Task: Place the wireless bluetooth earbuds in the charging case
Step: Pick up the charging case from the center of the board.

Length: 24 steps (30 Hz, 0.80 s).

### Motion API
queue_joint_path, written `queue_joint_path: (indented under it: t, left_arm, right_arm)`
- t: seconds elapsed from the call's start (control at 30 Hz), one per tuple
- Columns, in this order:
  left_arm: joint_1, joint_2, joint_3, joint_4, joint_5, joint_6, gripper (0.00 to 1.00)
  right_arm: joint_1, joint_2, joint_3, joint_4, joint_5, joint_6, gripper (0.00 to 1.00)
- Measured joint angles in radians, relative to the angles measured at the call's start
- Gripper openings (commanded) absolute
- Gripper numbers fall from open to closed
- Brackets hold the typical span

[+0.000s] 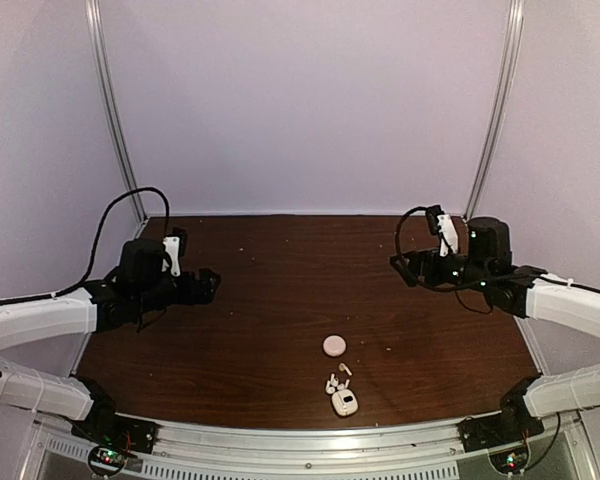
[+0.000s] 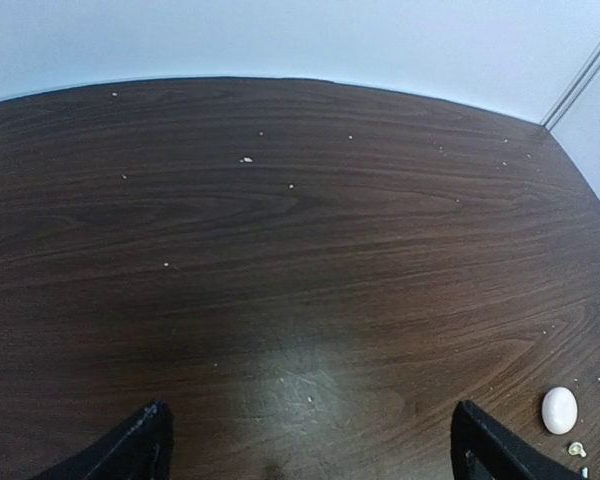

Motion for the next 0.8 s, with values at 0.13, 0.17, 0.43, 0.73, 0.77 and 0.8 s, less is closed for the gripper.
queue_joint_path:
  t: [0.13, 0.17, 0.43, 0.73, 0.77, 0.8]
  left_arm:
    - [-0.036, 0.007, 0.02, 0.0, -0.008, 0.009, 0.98]
    - [-0.04, 0.006, 0.021, 0.0, -0.008, 0.011, 0.98]
    - [-0.057, -0.034, 0.021, 0.005, 0.037, 0.053, 0.98]
    - [-0.063, -0.074, 0.004, 0.028, 0.079, 0.069, 0.98]
    - [-0.063, -0.08, 0.003, 0.03, 0.08, 0.07, 0.98]
    - [-0.063, -0.084, 0.002, 0.032, 0.082, 0.072, 0.98]
  right_arm:
    - [0.06, 0.055, 0.051, -0.071, 0.0, -0.024, 0.99]
    - [0.075, 0.072, 0.065, -0.092, 0.0, -0.029, 0.99]
    - [0.243, 0.208, 0.113, -0.217, 0.029, -0.035, 0.93]
    - [0.446, 0.438, 0.202, -0.288, 0.109, -0.003, 0.84]
    - [0.463, 0.461, 0.215, -0.291, 0.117, 0.003, 0.83]
    - [0.48, 0.481, 0.227, -0.292, 0.124, 0.011, 0.83]
